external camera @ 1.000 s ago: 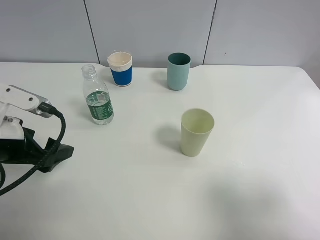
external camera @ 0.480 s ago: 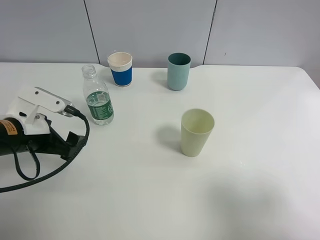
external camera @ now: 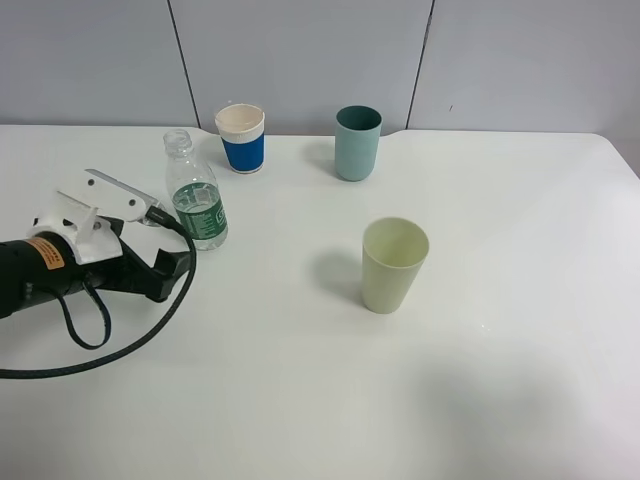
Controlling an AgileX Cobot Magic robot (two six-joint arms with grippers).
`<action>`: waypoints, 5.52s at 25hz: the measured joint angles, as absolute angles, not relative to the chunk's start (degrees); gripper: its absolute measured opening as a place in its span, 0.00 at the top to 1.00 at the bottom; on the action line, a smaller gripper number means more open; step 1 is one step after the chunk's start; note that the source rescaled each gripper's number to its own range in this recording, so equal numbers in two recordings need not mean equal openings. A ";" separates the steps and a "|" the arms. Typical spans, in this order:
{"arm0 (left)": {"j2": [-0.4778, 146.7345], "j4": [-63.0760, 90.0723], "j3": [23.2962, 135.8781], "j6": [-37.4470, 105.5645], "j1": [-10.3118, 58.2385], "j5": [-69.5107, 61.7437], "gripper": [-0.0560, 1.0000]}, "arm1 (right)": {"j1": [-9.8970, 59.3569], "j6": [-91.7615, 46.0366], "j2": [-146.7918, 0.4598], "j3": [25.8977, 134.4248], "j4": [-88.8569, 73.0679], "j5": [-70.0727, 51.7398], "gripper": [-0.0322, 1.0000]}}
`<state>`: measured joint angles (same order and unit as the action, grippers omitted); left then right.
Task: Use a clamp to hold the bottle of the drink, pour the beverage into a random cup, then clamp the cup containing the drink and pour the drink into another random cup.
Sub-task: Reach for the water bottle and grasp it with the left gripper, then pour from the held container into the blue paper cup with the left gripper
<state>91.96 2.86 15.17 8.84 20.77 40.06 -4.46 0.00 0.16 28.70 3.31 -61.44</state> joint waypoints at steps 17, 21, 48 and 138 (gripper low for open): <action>109.21 -3.55 23.68 0.99 20.77 57.44 0.00 | -4.46 0.00 0.16 28.70 3.31 -61.44 0.00; 111.25 -2.53 26.61 0.99 20.77 57.91 0.00 | -4.46 0.00 0.16 28.70 3.31 -61.44 0.00; 113.15 -0.46 29.29 -2.97 20.77 56.87 0.94 | -4.46 0.00 0.16 28.70 3.31 -61.44 0.00; 109.32 90.71 60.35 148.36 61.32 60.48 0.94 | -4.46 0.00 0.16 28.70 3.31 -61.44 0.00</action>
<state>109.32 90.71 60.35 148.36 61.32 60.48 -4.46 0.00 0.16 28.70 3.31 -61.44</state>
